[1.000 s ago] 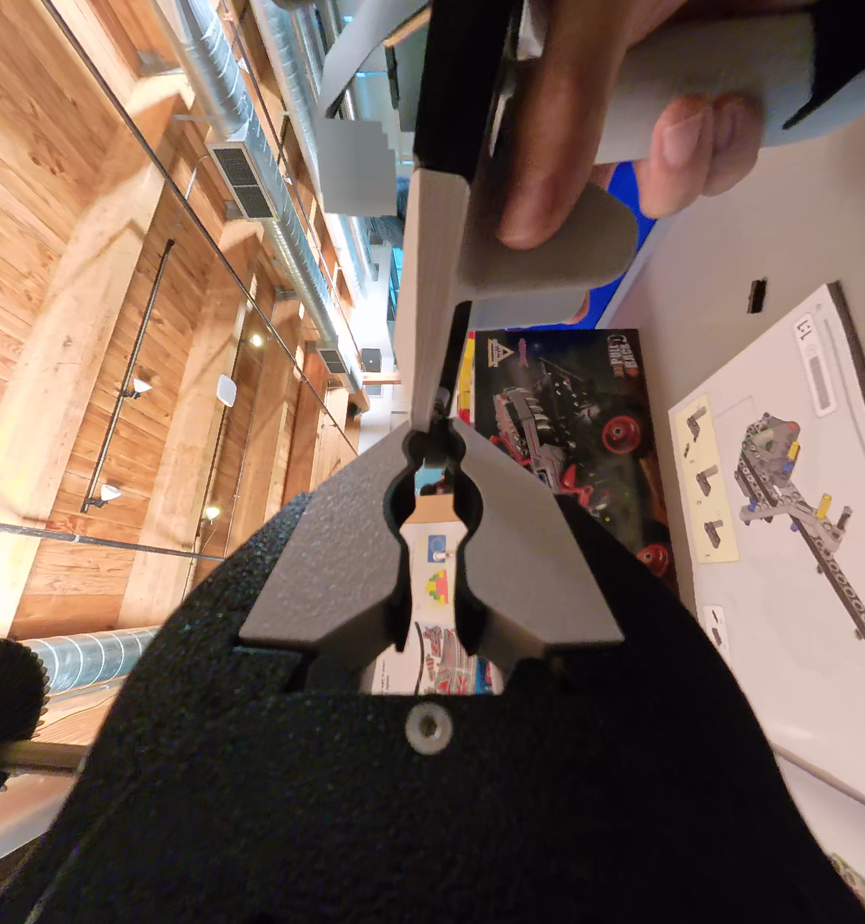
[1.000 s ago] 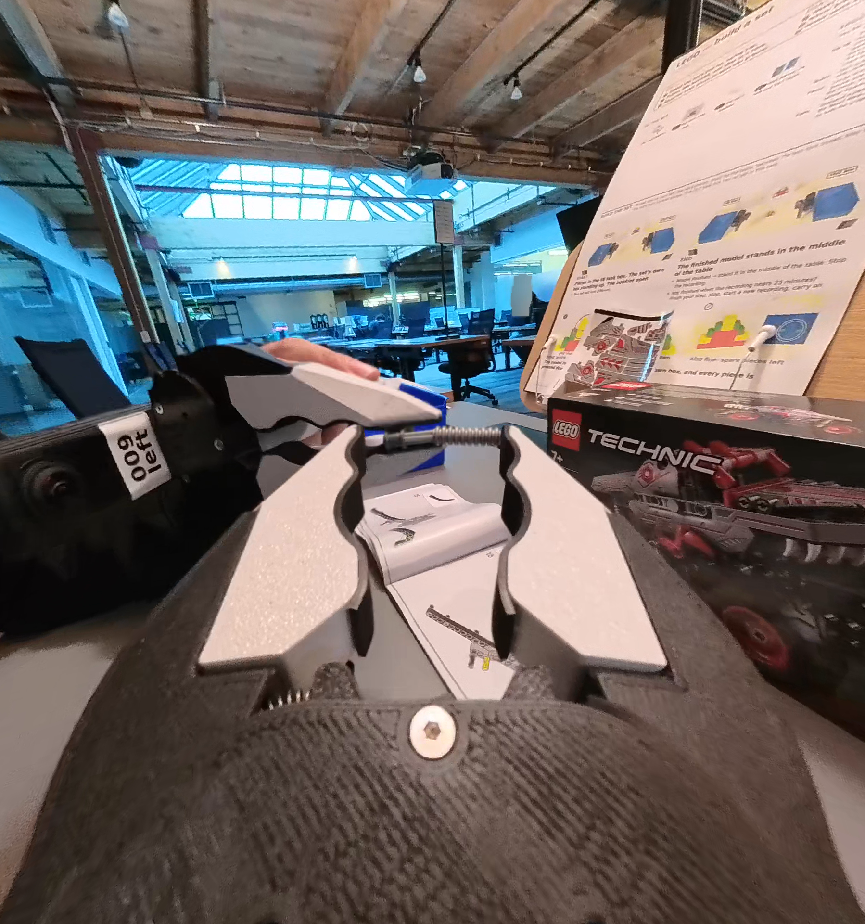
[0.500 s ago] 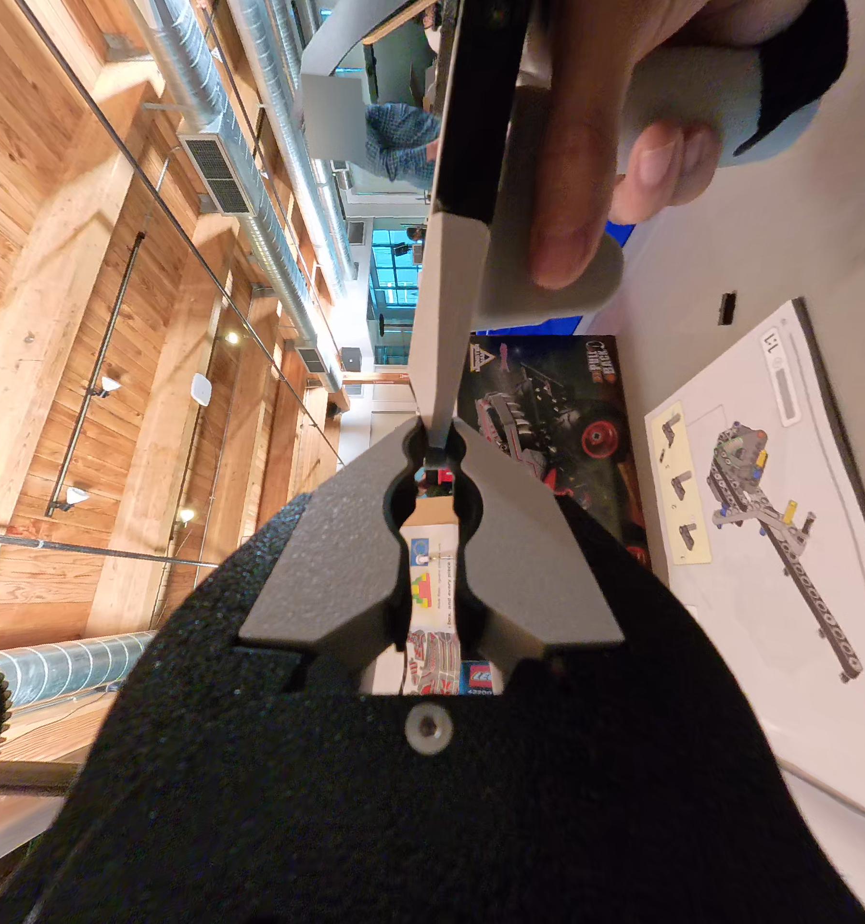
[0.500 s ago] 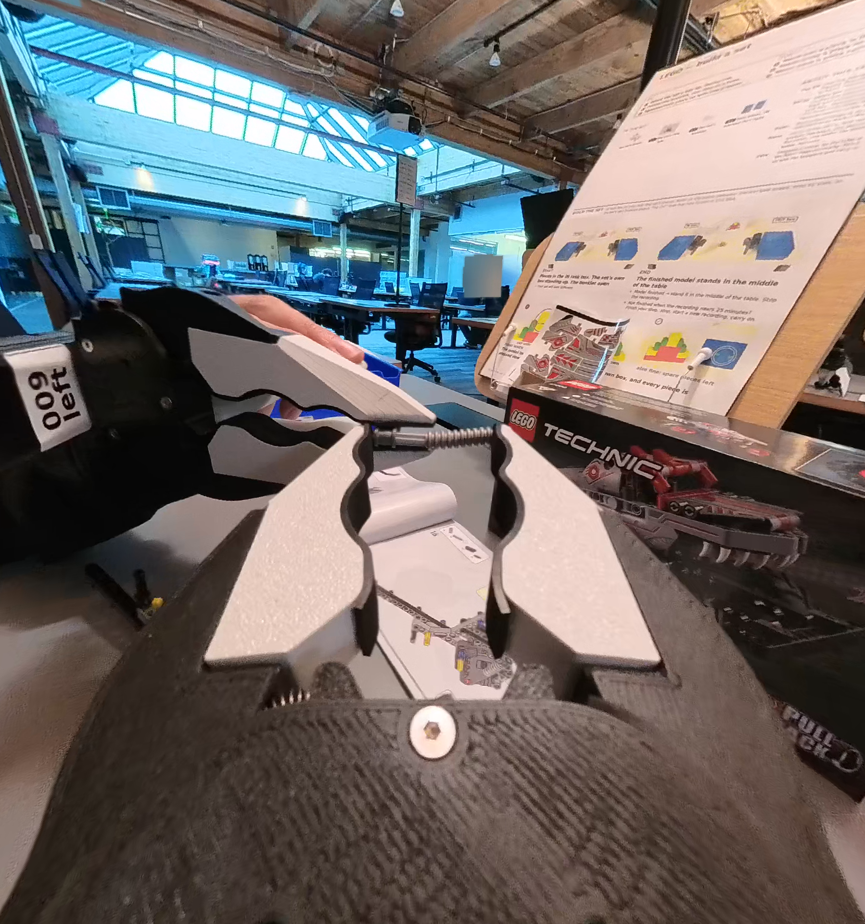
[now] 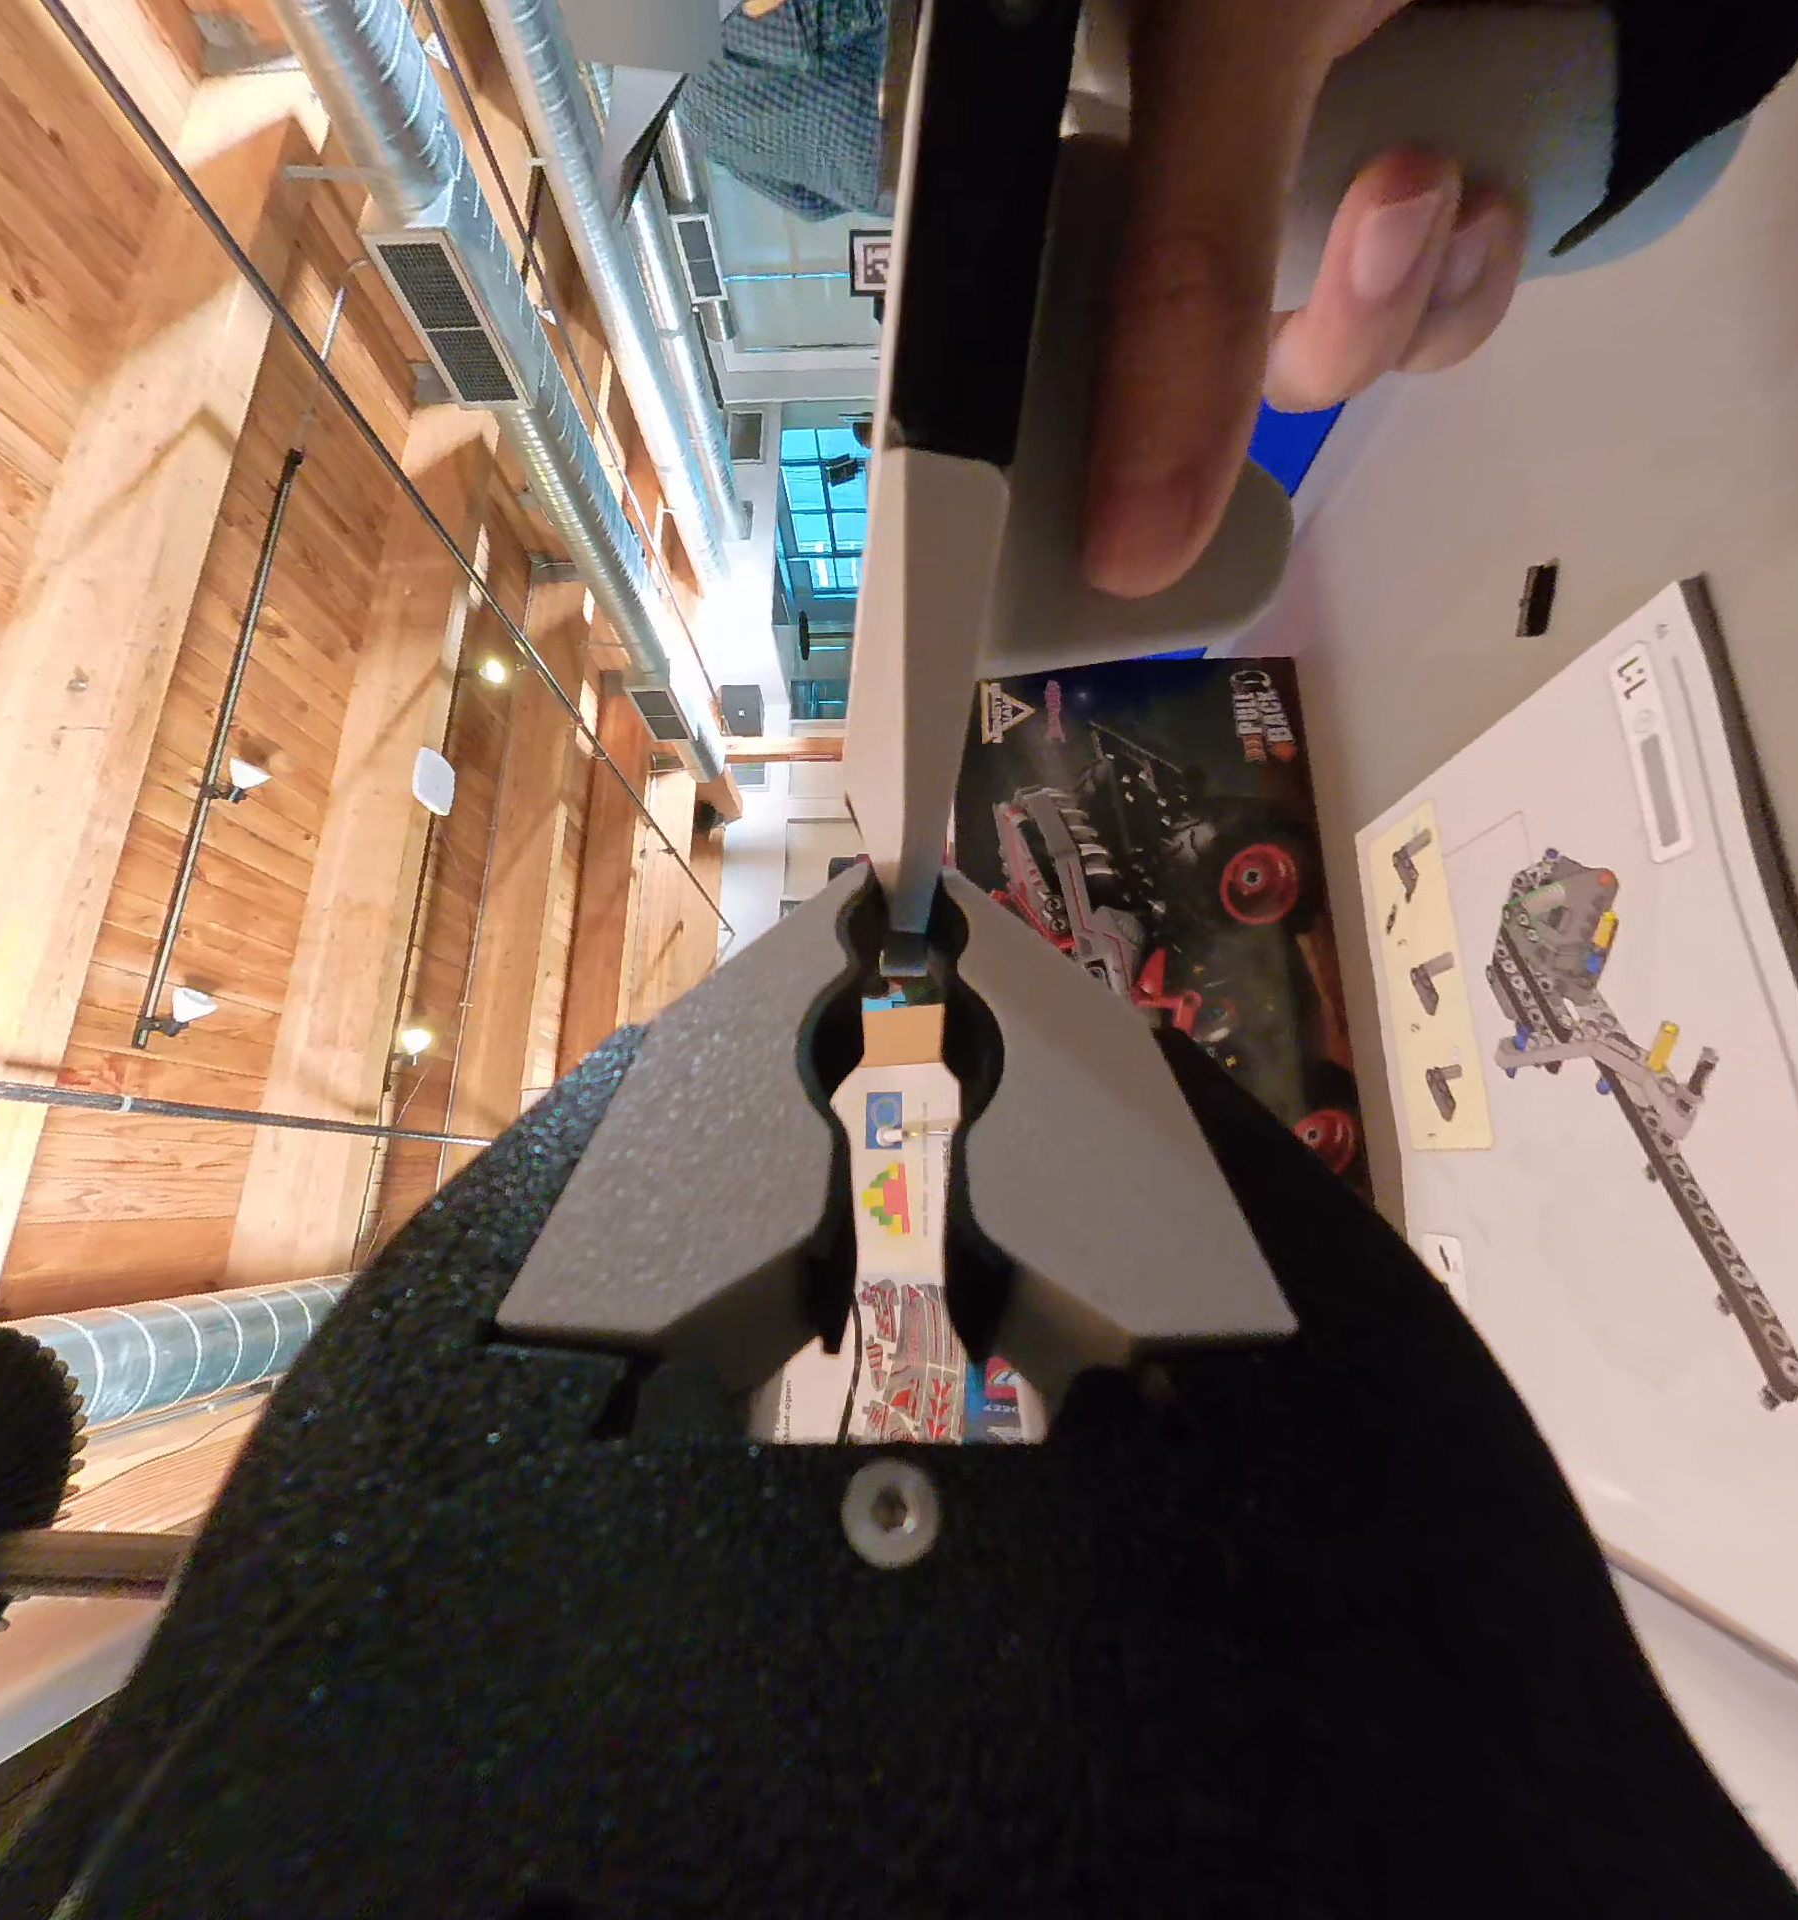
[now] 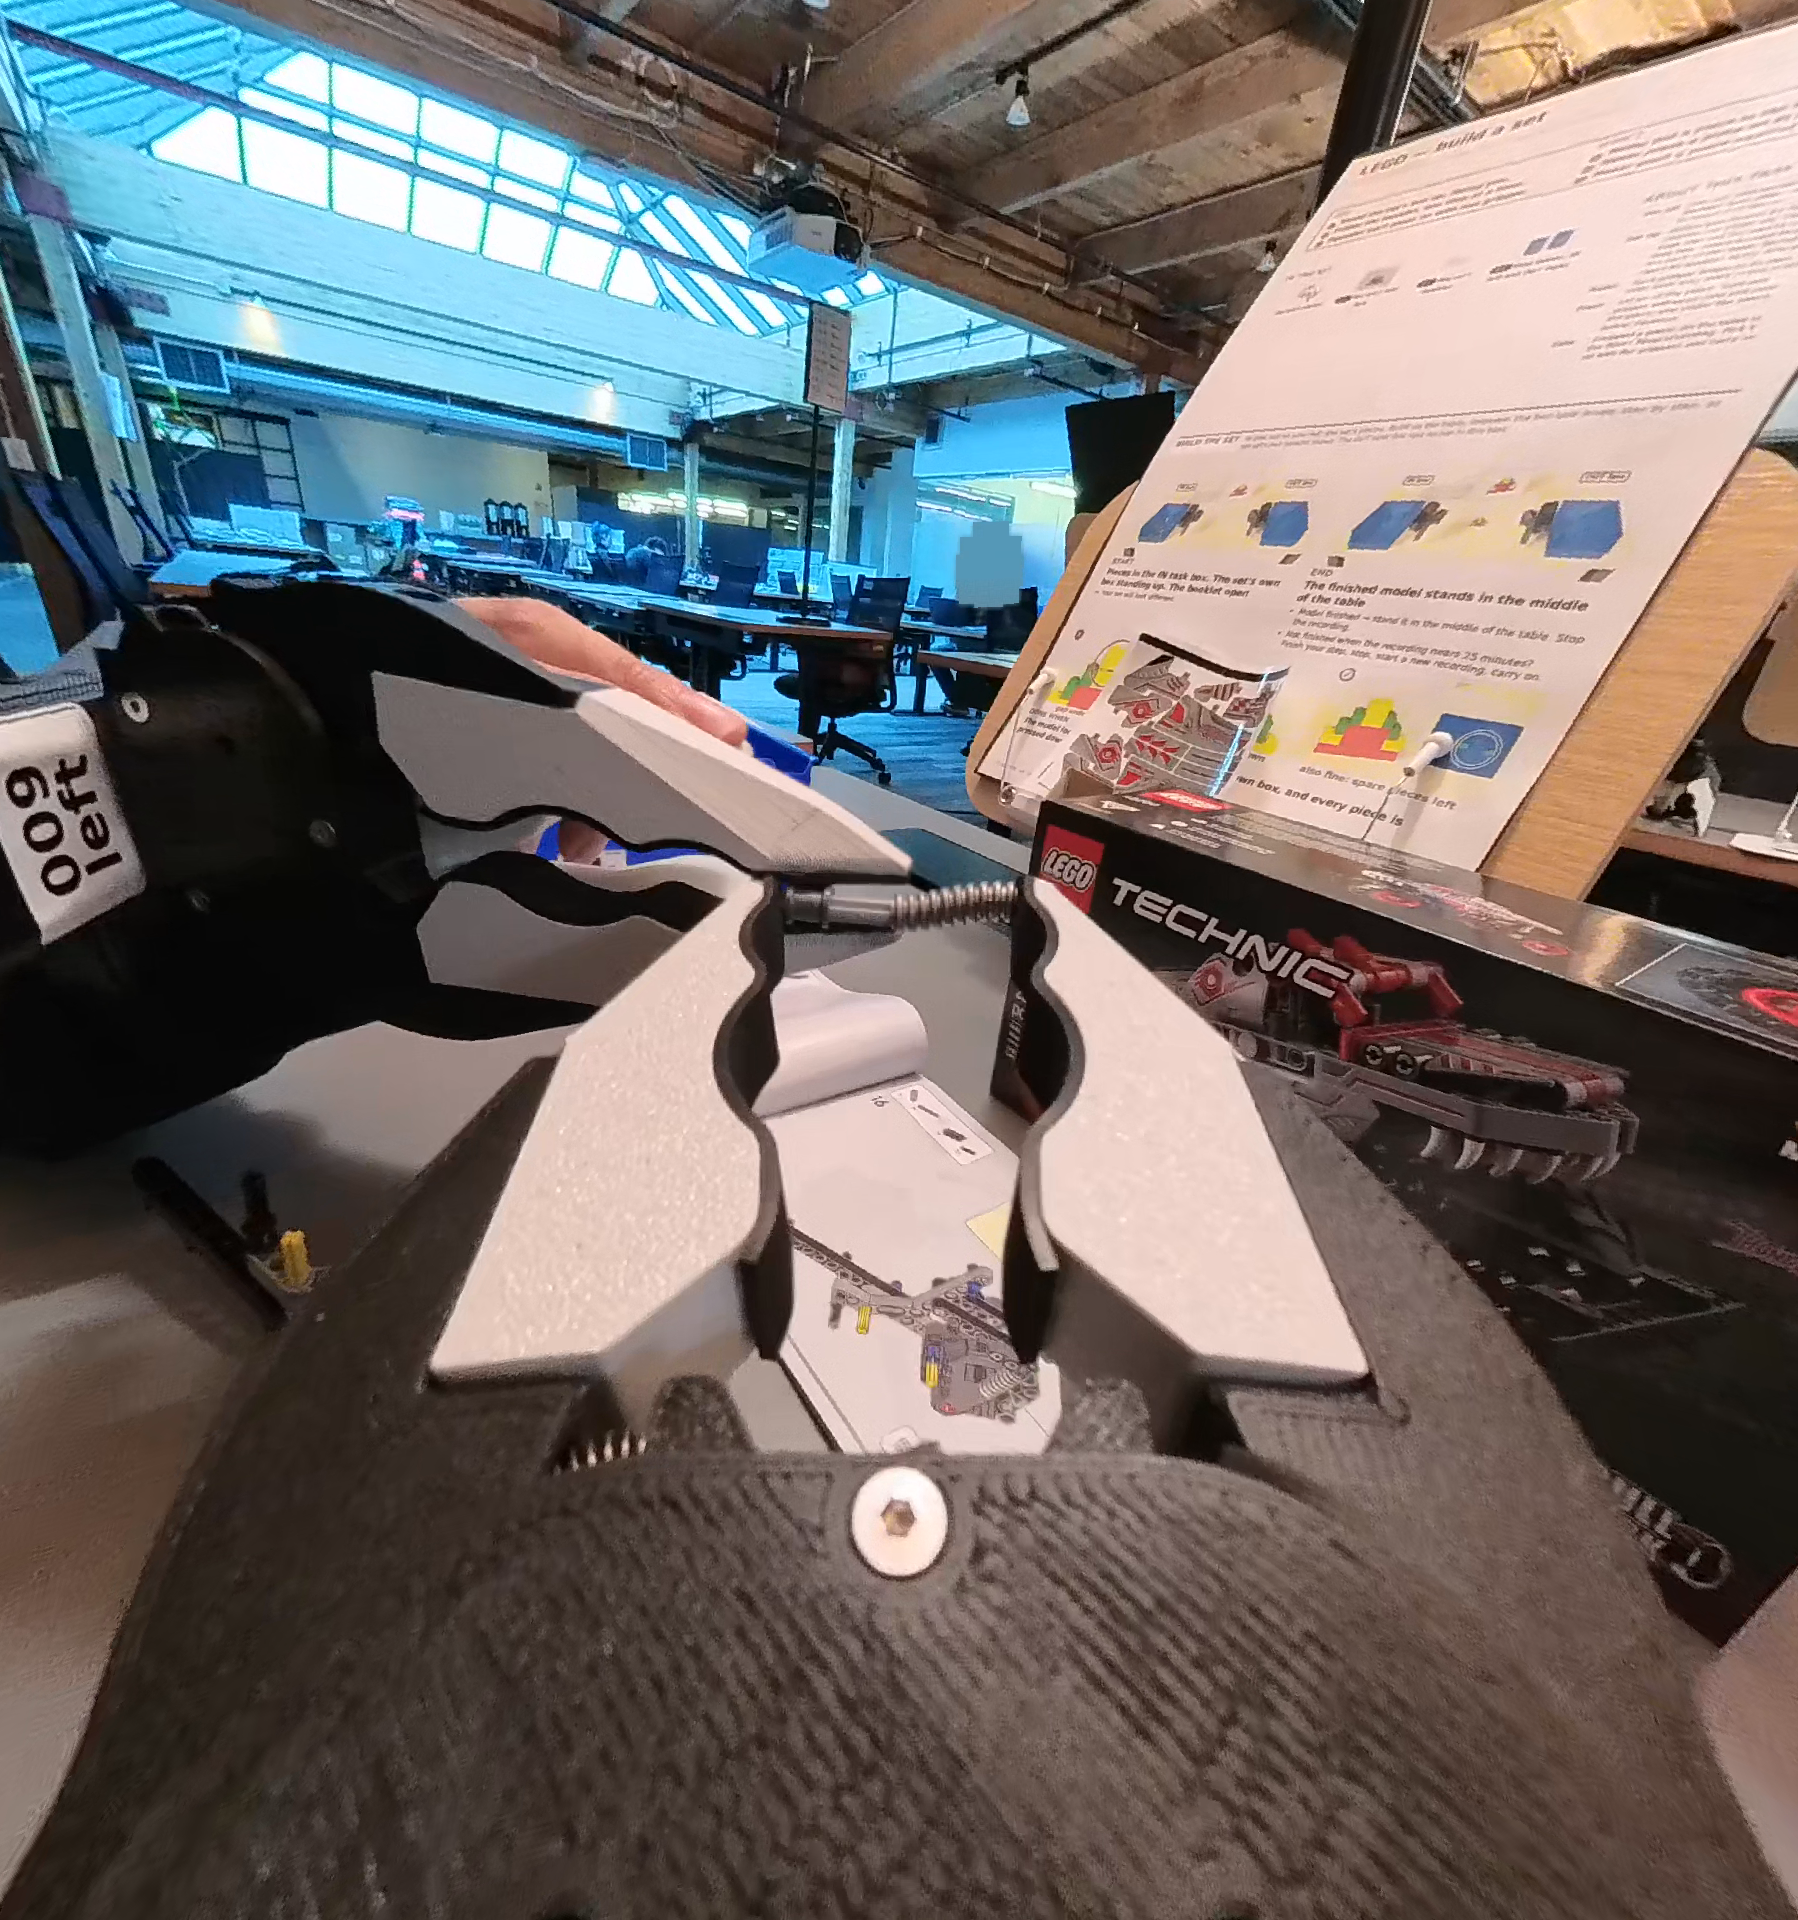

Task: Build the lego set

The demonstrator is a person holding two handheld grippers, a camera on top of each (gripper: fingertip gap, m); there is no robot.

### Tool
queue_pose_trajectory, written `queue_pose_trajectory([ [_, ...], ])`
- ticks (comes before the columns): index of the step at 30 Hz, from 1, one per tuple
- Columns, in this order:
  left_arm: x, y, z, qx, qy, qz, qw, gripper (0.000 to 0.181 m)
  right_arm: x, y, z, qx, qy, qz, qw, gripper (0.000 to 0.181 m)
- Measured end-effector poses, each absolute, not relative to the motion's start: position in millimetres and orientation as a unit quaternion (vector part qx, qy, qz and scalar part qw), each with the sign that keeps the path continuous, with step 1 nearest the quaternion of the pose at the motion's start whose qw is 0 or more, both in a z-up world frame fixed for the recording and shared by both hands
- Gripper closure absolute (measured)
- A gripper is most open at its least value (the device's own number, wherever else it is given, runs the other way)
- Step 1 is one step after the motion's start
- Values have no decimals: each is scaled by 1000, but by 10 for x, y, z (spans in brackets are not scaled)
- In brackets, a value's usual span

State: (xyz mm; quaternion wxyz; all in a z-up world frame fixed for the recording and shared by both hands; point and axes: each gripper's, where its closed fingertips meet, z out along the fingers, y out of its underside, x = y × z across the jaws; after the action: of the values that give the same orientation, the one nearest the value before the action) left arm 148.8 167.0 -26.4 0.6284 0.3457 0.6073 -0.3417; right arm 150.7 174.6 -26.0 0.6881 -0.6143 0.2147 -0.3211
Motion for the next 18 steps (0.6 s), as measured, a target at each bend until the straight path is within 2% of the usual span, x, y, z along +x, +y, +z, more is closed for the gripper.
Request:
queue_pose_trajectory([
  [18,1567,1674,-262,331,607,-312,652,177,1574,1746,-287,-593,260,-290,705,138],
])
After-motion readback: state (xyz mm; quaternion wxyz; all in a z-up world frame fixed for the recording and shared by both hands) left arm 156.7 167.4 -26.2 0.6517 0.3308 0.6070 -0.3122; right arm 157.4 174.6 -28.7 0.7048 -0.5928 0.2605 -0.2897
